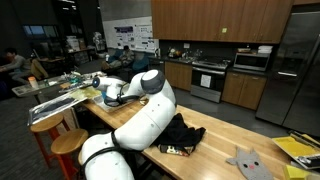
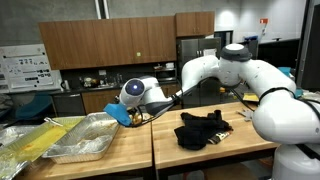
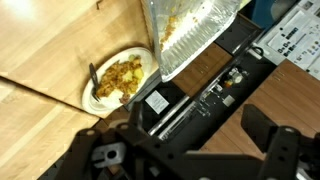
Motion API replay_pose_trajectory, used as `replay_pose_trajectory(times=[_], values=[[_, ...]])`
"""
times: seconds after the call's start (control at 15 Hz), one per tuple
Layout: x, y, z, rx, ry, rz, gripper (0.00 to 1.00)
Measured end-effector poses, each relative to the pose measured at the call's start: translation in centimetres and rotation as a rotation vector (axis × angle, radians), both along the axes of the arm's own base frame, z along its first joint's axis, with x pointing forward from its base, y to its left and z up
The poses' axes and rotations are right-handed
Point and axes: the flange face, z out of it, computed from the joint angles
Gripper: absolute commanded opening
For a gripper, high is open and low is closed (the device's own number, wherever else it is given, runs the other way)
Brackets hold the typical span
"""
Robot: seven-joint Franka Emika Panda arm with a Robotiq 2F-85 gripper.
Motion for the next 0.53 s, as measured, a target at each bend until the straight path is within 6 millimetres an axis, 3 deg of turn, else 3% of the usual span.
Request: replay_pose_trajectory(times=[0.27, 0.53], values=[[0.1, 0.0, -2.2, -0.017, 0.242, -0.077, 1.0], [0.8, -0.5, -2.7, -0.027, 0.419, -0.174, 1.0]])
